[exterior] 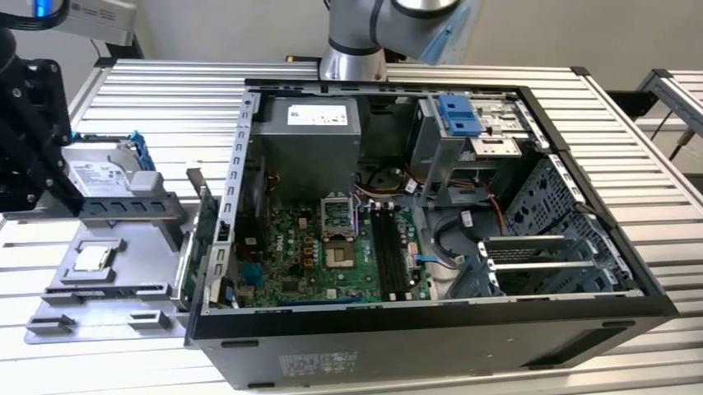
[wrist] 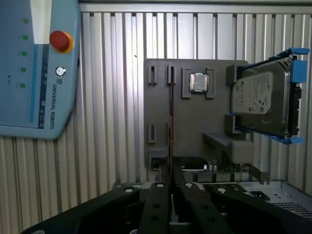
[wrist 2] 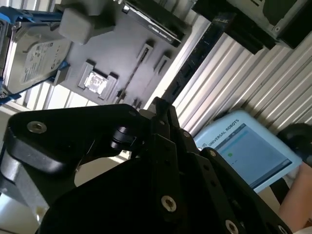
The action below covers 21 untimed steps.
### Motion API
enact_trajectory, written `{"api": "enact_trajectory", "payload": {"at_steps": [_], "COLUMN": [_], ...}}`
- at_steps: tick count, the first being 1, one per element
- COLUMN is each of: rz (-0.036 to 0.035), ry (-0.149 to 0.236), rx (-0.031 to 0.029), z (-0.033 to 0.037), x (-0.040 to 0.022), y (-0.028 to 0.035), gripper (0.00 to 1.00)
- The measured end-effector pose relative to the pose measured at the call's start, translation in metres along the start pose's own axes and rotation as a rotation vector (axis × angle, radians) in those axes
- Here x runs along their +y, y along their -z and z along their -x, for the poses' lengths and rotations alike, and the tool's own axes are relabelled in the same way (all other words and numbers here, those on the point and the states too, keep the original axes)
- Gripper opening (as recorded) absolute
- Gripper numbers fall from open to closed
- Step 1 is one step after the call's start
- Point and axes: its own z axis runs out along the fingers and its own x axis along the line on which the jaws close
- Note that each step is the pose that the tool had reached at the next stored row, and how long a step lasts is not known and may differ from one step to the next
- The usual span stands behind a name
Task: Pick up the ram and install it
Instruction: 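Pick up the ram and move it above insertion slot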
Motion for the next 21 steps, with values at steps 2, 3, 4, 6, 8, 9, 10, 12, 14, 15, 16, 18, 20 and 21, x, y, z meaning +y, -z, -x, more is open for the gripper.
{"api": "enact_trajectory", "payload": {"at_steps": [2, 3, 4, 6, 8, 9, 10, 12, 14, 15, 16, 18, 20, 21], "rz": [0.0000, 0.0000, 0.0000, 0.0000, 0.0001, 0.0000, 0.0000, 0.0000, 0.0000, 0.0000, 0.0001, 0.0000, 0.0000, 0.0000], "ry": [0.000, 0.000, 0.000, 0.000, 0.000, 0.000, 0.000, 0.000, 0.000, 0.000, 0.000, 0.000, 0.000, 0.000], "rx": [0.0000, 0.0000, -0.0001, -0.0001, 0.0001, 0.0000, 0.0000, 0.0000, 0.0000, 0.0001, 0.0000, 0.0000, 0.0000, 0.0000], "z": [0.0003, 0.0005, 0.0007, 0.0011, 0.0016, 0.0018, 0.0020, 0.0025, 0.0030, 0.0032, 0.0034, 0.0039, 0.0043, 0.0046], "x": [-0.0088, -0.0133, -0.0180, -0.0269, -0.0362, -0.0407, -0.0451, -0.0541, -0.0633, -0.0679, -0.0725, -0.0816, -0.0905, -0.0951], "y": [0.0001, 0.0002, 0.0002, 0.0003, 0.0005, 0.0006, 0.0006, 0.0007, 0.0008, 0.0009, 0.0010, 0.0011, 0.0012, 0.0012], "gripper": [0.00, 0.00, 0.00, 0.00, 0.00, 0.00, 0.00, 0.00, 0.00, 0.00, 0.00, 0.00, 0.00, 0.00]}}
